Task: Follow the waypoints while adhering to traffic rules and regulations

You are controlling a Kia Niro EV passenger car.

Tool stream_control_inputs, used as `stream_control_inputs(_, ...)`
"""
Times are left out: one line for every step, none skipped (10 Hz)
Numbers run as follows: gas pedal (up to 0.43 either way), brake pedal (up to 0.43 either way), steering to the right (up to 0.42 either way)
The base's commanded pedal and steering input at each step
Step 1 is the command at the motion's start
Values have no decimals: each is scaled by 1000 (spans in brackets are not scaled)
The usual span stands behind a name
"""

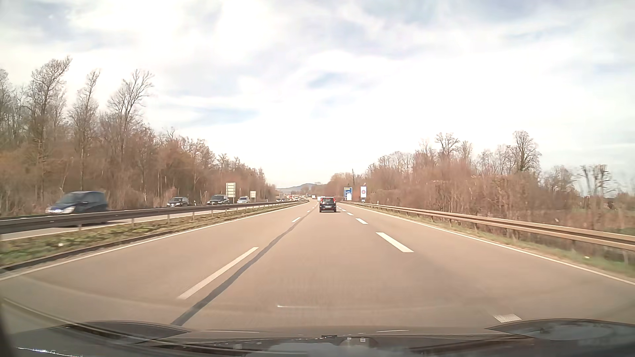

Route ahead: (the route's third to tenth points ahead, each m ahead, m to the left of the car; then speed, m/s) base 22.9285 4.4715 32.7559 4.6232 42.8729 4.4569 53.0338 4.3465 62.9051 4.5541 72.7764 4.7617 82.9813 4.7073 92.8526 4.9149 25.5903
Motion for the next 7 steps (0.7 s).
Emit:
stream_control_inputs(197, 0, 1)
stream_control_inputs(197, 0, 1)
stream_control_inputs(197, 0, 1)
stream_control_inputs(197, 0, 1)
stream_control_inputs(197, 0, 1)
stream_control_inputs(197, 0, 1)
stream_control_inputs(197, 0, 1)
